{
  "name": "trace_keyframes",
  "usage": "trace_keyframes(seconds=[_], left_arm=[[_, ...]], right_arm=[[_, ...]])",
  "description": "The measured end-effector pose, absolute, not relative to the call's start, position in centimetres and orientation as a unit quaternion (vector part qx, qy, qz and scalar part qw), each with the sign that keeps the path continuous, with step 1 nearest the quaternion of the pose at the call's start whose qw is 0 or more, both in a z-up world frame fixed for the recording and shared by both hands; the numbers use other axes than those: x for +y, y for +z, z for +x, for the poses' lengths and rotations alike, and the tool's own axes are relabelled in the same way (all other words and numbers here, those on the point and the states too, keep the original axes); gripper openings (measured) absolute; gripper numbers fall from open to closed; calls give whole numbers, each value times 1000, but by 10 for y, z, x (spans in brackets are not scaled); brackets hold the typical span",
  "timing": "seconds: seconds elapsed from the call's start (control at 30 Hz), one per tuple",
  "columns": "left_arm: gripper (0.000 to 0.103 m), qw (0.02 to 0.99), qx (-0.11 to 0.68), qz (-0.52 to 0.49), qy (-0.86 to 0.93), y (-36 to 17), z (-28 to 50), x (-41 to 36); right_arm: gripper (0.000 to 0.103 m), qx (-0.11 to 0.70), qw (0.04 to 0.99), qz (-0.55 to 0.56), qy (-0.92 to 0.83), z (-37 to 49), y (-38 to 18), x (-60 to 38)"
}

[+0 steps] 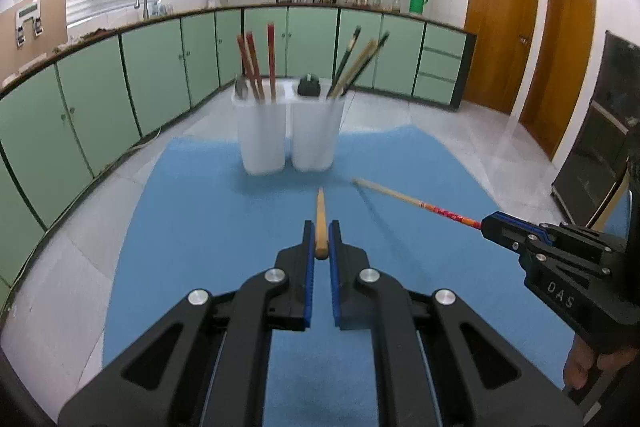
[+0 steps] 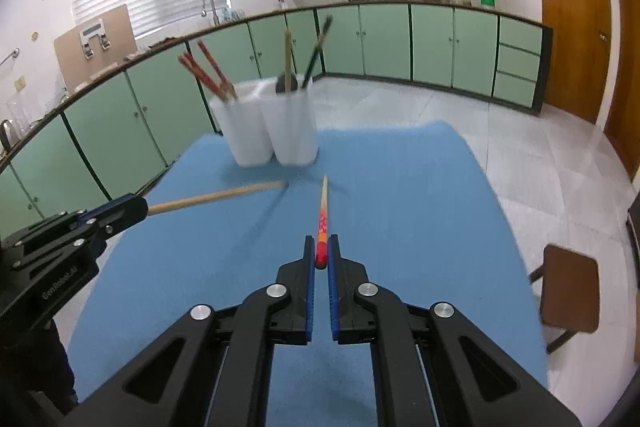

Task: Organize utensils
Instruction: 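Lift both chopsticks over the white holder and open both tools to drop them in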

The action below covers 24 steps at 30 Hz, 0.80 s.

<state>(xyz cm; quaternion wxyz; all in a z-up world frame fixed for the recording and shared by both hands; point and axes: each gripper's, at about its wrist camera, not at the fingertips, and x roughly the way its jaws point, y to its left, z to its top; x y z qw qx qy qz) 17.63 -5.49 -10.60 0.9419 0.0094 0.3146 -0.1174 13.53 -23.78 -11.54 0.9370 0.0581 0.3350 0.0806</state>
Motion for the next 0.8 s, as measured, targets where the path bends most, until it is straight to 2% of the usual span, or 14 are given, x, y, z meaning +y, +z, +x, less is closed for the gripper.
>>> trace_keyframes(seconds=[0.37, 0.8], left_arm=[[6, 954, 266, 8, -139, -41, 194, -50], [6, 957, 238, 19, -165, -11, 205, -46]], right_arm=[[6, 312, 940, 25, 134, 160, -43, -230], [6, 302, 931, -5, 205, 191, 12, -207]])
